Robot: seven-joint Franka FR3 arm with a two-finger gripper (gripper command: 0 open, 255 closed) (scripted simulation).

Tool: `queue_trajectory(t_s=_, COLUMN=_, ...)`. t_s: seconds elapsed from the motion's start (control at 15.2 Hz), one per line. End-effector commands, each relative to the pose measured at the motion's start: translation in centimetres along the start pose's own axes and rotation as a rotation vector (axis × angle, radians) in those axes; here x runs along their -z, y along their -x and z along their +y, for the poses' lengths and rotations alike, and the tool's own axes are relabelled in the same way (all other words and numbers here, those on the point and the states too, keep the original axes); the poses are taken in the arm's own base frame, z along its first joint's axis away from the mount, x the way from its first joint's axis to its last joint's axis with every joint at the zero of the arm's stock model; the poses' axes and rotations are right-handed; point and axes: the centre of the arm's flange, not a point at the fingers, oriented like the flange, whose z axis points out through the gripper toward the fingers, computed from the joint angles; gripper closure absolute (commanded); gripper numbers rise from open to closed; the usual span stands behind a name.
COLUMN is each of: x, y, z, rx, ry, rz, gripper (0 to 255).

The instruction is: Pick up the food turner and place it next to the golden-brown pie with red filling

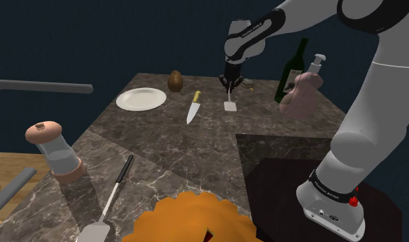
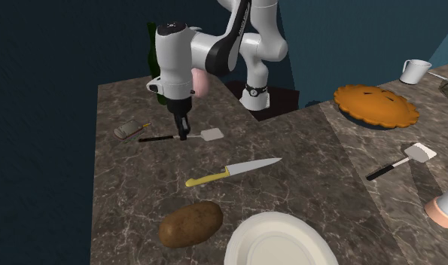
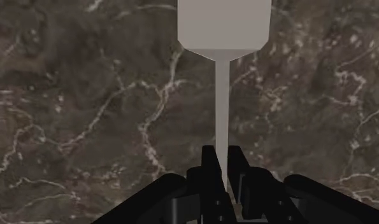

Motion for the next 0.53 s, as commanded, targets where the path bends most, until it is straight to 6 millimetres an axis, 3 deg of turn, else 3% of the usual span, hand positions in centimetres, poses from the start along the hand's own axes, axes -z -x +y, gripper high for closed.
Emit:
queue_trajectory(t_s=0.0, x=1.1, y=0.0, z=0.1, rx=0.0, ry=0.0, rz=0.0, gripper=255)
queue_trajectory(t_s=0.46, x=4.8, y=-0.2, z=0.1, rx=0.0, ry=0.0, rz=0.0, gripper=255)
